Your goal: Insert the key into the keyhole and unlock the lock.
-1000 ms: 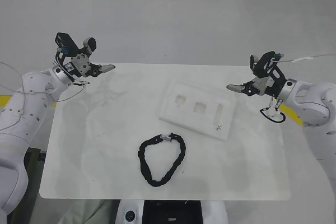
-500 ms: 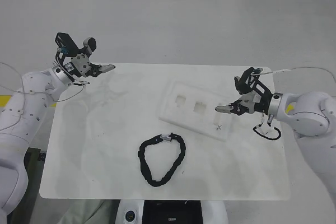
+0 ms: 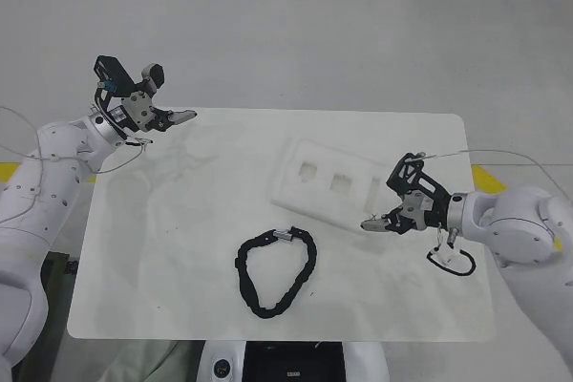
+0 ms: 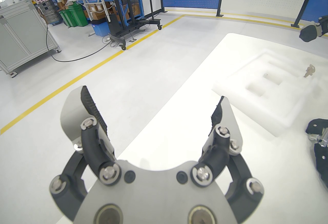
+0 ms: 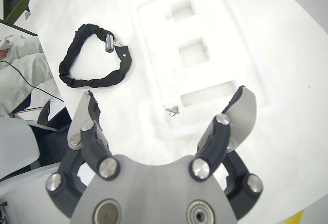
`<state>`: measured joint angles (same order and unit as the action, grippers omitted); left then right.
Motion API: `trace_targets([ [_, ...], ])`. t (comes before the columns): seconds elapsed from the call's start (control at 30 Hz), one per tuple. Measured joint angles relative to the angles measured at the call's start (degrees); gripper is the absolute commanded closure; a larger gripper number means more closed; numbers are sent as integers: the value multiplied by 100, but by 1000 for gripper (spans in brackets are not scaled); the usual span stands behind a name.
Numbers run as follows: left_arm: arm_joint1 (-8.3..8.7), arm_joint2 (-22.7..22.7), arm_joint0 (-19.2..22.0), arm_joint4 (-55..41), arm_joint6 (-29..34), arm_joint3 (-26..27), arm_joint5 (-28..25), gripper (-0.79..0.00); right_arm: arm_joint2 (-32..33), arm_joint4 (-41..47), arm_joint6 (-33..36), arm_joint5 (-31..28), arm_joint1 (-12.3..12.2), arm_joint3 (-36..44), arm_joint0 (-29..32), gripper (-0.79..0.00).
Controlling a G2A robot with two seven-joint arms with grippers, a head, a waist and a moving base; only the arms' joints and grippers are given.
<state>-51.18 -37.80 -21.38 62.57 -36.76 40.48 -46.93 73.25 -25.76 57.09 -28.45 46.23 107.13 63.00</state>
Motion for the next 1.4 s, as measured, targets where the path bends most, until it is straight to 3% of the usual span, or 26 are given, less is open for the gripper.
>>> trace_targets([
  [0.57,0,0,0,0,0,0,0,-785,-45,104,-18,92,9,-59,34,-785],
  [0.67,0,0,0,0,0,0,0,-785,-136,290,219,393,20,-114,-42,-785],
  [0.8,0,0,0,0,0,0,0,-785,-231,189,905,1215,22,98,-284,-785],
  [1.0,0,0,0,0,0,0,0,-785,-426,327,1395,2376,69,218,-488,-785],
  [1.4,0,0,0,0,0,0,0,-785,-1029,810,1473,3401,236,-268,-853,-785],
])
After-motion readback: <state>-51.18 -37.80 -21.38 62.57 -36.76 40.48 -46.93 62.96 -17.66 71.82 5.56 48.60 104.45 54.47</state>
